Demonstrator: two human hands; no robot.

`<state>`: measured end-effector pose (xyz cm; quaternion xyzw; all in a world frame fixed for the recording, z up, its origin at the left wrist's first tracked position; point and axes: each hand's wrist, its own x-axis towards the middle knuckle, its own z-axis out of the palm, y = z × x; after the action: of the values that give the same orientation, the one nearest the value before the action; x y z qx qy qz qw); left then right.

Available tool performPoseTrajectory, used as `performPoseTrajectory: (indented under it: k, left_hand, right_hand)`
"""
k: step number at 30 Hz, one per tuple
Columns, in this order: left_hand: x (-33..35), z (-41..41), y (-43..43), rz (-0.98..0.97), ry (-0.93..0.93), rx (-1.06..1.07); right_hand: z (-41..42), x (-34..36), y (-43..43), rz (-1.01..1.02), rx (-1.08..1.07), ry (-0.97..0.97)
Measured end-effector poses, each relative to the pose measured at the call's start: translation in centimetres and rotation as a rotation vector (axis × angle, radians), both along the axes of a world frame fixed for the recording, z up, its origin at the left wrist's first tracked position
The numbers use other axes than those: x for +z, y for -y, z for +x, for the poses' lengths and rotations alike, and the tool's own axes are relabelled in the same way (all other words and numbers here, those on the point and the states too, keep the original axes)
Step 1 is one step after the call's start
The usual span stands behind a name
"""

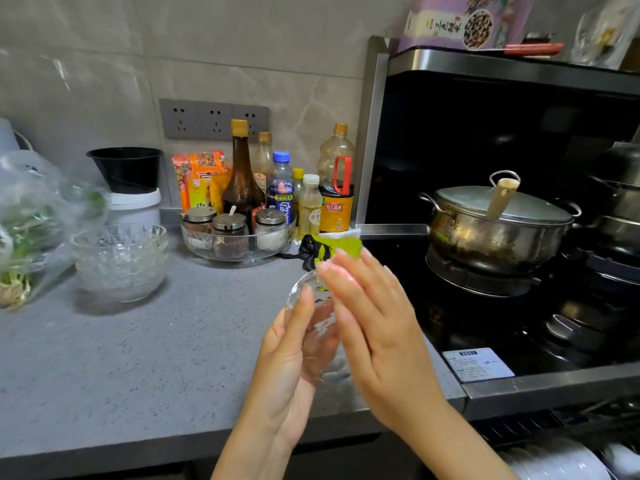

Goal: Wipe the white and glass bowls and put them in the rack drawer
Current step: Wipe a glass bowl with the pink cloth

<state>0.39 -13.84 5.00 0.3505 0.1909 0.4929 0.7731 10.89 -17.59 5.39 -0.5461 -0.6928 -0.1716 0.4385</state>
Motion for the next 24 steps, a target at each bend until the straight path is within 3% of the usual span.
performPoseTrajectory:
  k: [5, 11, 15, 20, 22, 24]
  left_hand:
    - [0.1, 0.0, -0.8, -0.047, 0.022, 0.090]
    - [-0.8, -0.3, -2.1, -0.095, 0.055, 0.124]
    - [-1.9, -0.7, -2.6, -0.134, 0.090, 0.153]
    - [-2.5, -0.6, -2.5, -0.139, 0.048, 0.163]
    - [-2.5, -0.2, -2.2, -0.137, 0.031, 0.155]
    - [-2.5, 0.5, -1.6, -0.137, 0.013, 0.142]
  right_hand:
    - [2.3, -0.8, 0.1, -0.035, 0.161, -0.341]
    - [6.4, -4.7, 0.4, -0.151, 0.229, -0.445]
    - [10.1, -6.6, -0.4, -0.309, 0.095, -0.356]
    - [12.4, -9.1, -0.9, -0.620, -0.075, -0.026]
    - [12.3, -8.8, -0.6, -0.639, -0.094, -0.088]
    - [11.6, -7.4, 0.5, -0.584, -0.033, -0.327]
